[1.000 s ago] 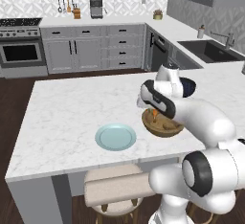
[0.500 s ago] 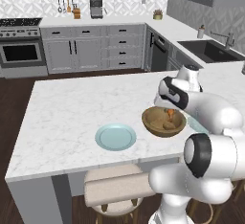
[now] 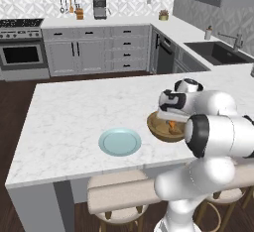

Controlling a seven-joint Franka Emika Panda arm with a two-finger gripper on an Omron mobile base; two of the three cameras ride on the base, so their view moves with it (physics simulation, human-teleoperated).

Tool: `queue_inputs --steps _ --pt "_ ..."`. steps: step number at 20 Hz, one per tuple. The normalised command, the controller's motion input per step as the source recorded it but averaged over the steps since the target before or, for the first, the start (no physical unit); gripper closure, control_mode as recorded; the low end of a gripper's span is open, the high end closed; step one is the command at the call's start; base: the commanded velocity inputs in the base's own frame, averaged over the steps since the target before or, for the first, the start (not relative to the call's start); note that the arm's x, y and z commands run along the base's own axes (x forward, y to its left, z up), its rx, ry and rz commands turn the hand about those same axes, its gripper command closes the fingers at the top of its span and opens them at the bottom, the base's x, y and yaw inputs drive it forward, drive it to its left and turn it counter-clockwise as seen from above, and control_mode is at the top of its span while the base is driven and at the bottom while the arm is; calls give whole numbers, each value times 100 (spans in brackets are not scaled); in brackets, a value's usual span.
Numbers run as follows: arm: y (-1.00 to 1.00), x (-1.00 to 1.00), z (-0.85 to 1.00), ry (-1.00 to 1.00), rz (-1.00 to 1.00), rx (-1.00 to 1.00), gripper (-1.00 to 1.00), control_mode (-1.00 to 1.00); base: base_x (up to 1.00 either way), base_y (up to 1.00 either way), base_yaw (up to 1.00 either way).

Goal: Pick the chicken drumstick and sweet potato from their plates and place them in the bowl. Then put the bowl in the fridge.

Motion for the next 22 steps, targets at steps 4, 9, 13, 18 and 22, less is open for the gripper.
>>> queue_inputs --steps 4,9,13,18,22 --pt "0 29 -36 0 0 0 100 -100 0 0 0" --pt "-1 33 -26 0 0 0 100 -100 0 0 0" --pt "-4 28 -4 0 0 0 -100 -100 0 0 0" --pt "-1 2 0 0 0 0 -100 -100 0 0 0" --pt "0 -10 21 0 0 0 -100 -100 0 0 0"
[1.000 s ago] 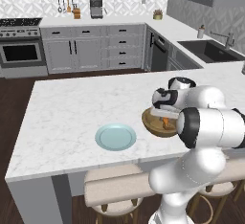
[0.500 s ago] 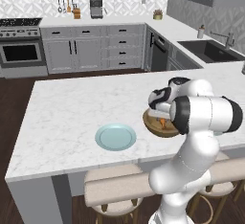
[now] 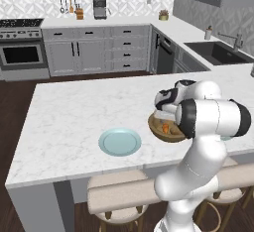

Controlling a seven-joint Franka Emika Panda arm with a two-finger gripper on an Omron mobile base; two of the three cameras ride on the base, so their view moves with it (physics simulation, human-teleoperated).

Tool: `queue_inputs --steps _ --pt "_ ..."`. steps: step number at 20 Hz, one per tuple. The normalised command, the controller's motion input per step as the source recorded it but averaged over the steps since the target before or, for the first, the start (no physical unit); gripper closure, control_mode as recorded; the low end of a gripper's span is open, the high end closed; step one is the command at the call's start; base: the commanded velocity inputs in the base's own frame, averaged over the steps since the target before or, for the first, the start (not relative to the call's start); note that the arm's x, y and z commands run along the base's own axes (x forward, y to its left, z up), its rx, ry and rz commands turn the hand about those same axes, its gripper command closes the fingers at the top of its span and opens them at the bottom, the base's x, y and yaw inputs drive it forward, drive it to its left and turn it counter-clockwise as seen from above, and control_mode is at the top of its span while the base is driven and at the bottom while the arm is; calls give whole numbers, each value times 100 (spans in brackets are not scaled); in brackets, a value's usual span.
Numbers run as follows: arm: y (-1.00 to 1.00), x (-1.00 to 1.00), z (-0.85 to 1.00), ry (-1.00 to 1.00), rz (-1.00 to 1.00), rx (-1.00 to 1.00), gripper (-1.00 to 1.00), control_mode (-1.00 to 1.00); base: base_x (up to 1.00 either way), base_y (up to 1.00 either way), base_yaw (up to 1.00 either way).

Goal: Pick the chicken drumstick and sweet potato from their plates and place them in the bowl. Then put the bowl in the fridge.

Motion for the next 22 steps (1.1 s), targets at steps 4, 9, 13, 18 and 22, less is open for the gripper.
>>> queue_inputs --steps 4,9,13,18,22 --pt "-16 -40 74 0 -9 0 -100 -100 0 0 0" --pt "-84 -80 48 0 -11 6 -100 -100 0 0 0" --pt "-100 -13 2 3 -15 5 -100 -100 0 0 0" --pt "-37 -2 -6 2 -12 1 -100 -100 0 0 0" --pt "8 2 -34 1 -3 0 -100 -100 0 0 0"
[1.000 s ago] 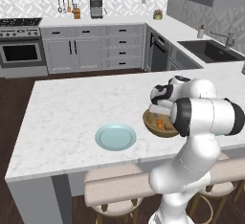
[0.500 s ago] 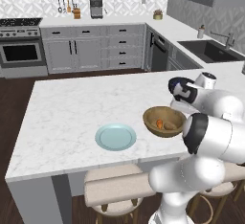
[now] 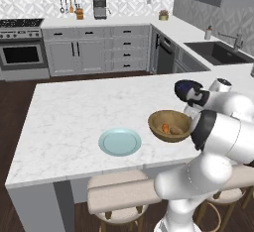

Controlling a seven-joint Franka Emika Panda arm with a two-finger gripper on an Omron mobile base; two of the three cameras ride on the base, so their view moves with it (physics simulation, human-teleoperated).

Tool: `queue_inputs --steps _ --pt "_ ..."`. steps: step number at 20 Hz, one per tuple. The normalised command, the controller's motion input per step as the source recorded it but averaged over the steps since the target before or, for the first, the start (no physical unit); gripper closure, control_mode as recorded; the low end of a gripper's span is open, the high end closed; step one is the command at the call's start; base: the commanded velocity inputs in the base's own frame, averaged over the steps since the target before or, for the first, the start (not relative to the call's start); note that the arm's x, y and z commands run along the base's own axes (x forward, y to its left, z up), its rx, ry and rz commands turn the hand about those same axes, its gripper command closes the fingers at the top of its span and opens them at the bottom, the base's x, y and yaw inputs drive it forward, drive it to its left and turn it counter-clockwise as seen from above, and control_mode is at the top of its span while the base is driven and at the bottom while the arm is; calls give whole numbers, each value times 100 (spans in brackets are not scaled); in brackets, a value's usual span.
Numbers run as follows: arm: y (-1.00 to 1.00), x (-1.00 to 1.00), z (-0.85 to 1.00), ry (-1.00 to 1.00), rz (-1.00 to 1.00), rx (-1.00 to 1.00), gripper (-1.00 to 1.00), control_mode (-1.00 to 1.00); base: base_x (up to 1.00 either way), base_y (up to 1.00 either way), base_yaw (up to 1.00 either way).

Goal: Pick the chicken drumstick and sweet potato from their plates and place them in the bowl. Then put the bowl in the fridge.

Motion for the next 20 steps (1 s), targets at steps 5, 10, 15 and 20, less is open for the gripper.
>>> queue_inputs --steps 5,10,15,20 --pt "33 13 -38 0 0 0 -100 -100 0 0 0" --pt "18 22 -13 0 0 0 -100 -100 0 0 0" --pt "0 5 -15 0 0 0 -100 -100 0 0 0" --pt "3 0 -27 0 0 0 100 -100 0 0 0"
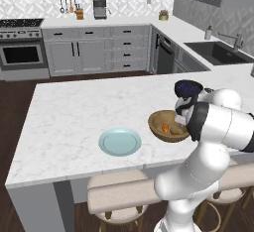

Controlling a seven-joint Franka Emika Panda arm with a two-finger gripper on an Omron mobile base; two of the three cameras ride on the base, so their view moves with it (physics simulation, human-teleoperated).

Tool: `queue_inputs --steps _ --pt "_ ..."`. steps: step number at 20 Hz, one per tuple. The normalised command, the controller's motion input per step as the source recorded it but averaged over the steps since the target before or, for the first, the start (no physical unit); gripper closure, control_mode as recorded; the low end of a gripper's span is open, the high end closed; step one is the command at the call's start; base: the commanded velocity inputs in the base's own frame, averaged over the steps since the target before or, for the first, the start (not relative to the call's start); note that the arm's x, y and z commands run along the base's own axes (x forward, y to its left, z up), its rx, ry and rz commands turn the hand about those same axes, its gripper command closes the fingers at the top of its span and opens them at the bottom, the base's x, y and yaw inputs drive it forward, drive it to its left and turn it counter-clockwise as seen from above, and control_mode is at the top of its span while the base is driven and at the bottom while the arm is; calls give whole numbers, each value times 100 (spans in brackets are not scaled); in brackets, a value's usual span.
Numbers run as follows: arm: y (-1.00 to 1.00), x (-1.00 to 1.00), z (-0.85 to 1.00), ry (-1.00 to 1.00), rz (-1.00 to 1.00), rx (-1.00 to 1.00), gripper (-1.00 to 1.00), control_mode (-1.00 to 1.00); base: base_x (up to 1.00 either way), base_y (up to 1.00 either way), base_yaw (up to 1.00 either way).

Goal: Pick the chicken drumstick and sweet potato from their plates and place them in the bowl. Then put the bowl in the fridge.

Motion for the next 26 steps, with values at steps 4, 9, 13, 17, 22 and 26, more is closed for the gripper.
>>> queue_inputs --steps 4,9,13,17,22,26 --pt "2 0 -5 0 0 0 100 -100 0 0 0" --pt "2 0 4 0 -1 0 100 -100 0 0 0" --pt "0 -18 80 0 -7 0 100 -100 0 0 0" --pt "-12 -50 100 3 -13 5 100 -100 0 0 0" --pt "-19 -67 100 5 -14 9 100 -100 0 0 0" --pt "5 -49 91 6 -24 0 100 -100 0 0 0"
